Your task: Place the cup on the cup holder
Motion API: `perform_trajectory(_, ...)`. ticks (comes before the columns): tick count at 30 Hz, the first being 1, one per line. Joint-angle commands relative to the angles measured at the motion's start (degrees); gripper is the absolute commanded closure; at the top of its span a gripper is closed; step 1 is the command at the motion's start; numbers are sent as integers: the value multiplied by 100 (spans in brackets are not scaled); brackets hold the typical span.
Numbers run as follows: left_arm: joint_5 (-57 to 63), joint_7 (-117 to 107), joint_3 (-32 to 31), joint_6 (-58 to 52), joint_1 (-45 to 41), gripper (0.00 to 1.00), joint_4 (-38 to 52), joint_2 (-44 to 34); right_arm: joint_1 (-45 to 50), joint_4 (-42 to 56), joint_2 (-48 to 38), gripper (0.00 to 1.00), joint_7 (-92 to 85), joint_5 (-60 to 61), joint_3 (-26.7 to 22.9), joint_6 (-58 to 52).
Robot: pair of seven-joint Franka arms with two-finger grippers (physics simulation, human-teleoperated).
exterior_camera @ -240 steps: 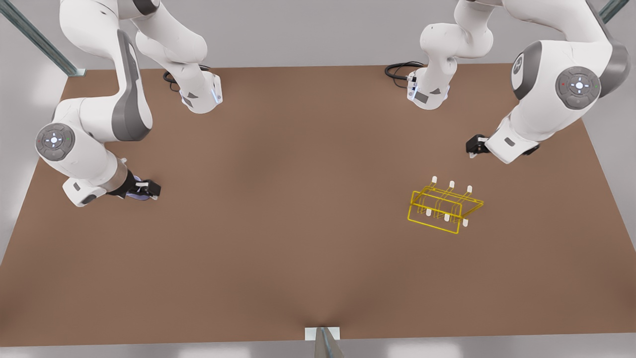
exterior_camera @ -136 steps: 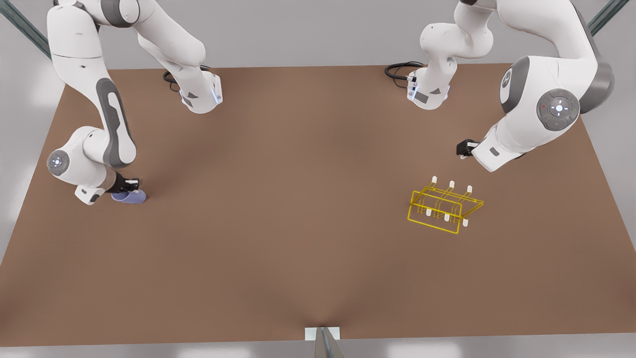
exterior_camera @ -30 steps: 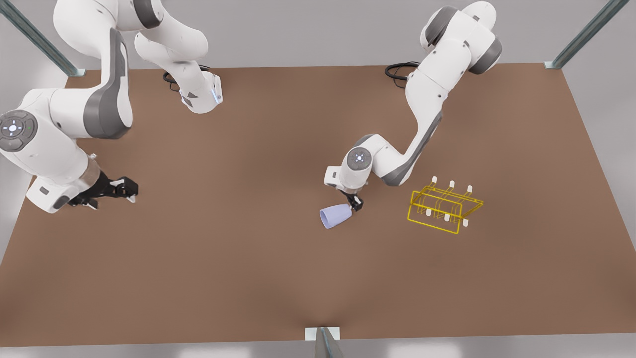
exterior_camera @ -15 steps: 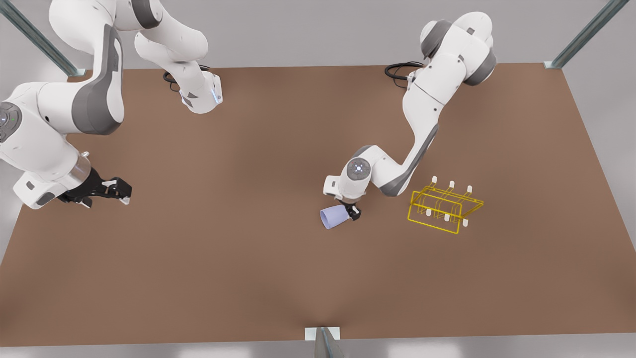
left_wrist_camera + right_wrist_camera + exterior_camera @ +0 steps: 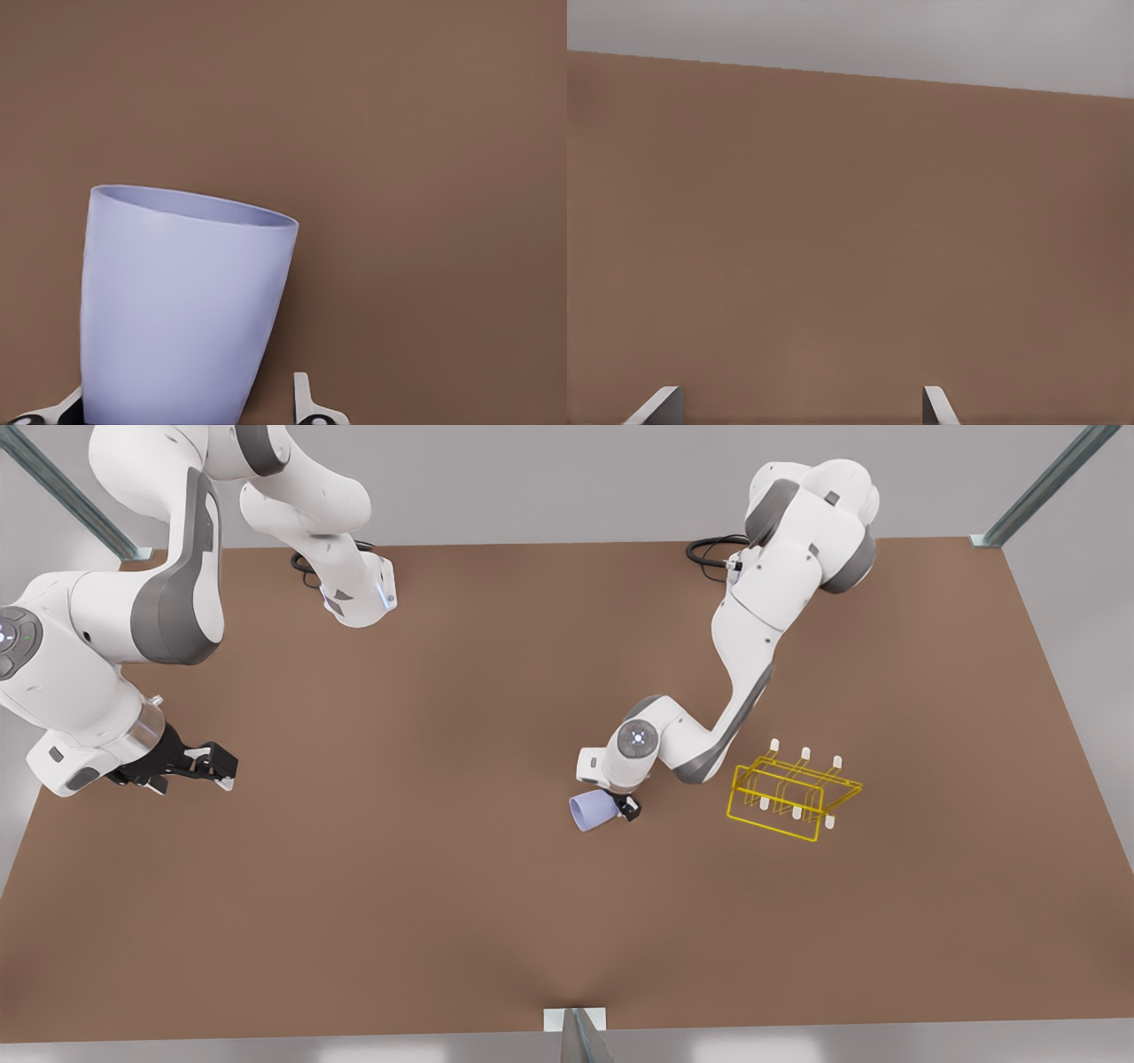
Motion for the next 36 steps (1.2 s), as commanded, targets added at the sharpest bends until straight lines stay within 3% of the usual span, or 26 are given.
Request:
perform_trajectory(1, 27, -244, -1, 193, 0, 0, 3, 46, 1, 3, -7, 0, 166, 7, -5, -2)
perform_trajectory(7, 54, -244, -1, 246, 0, 2, 82, 152, 1, 3, -7, 0, 166, -2, 4, -2)
perform_trajectory(10, 54, -253, -1, 237, 0, 17, 91, 126, 28, 3, 2, 0, 166, -2, 4, -2)
perform_trajectory(14, 54, -270, -1, 211, 0, 19, 161, 108, 1116, 3, 63, 0, 192, 77, 12, 68)
perform_trajectory(16, 54, -270, -1, 193, 0, 20, 161, 64, 1267, -6, 90, 0, 552, 754, 4, 68)
perform_trajectory(18, 54, -270, -1, 176, 0, 21, 161, 55, 1284, -59, 90, 0, 552, -160, 4, 16)
perform_trajectory(24, 45, -288, -1, 184, -9, 25, 170, 99, 1504, -94, 335, 0, 614, -802, -23, -459)
perform_trajectory(26, 54, -279, -1, 184, -9, 30, 170, 108, 1557, -146, 494, 0, 1396, -1065, -14, -969)
perform_trajectory(32, 54, -270, -1, 158, -9, 32, 170, 82, 1100, -94, 450, 0, 1396, -670, -5, -1408)
perform_trajectory(36, 63, -244, -1, -651, -9, 35, 363, -59, 854, -85, 459, 0, 1396, -661, -5, -1505)
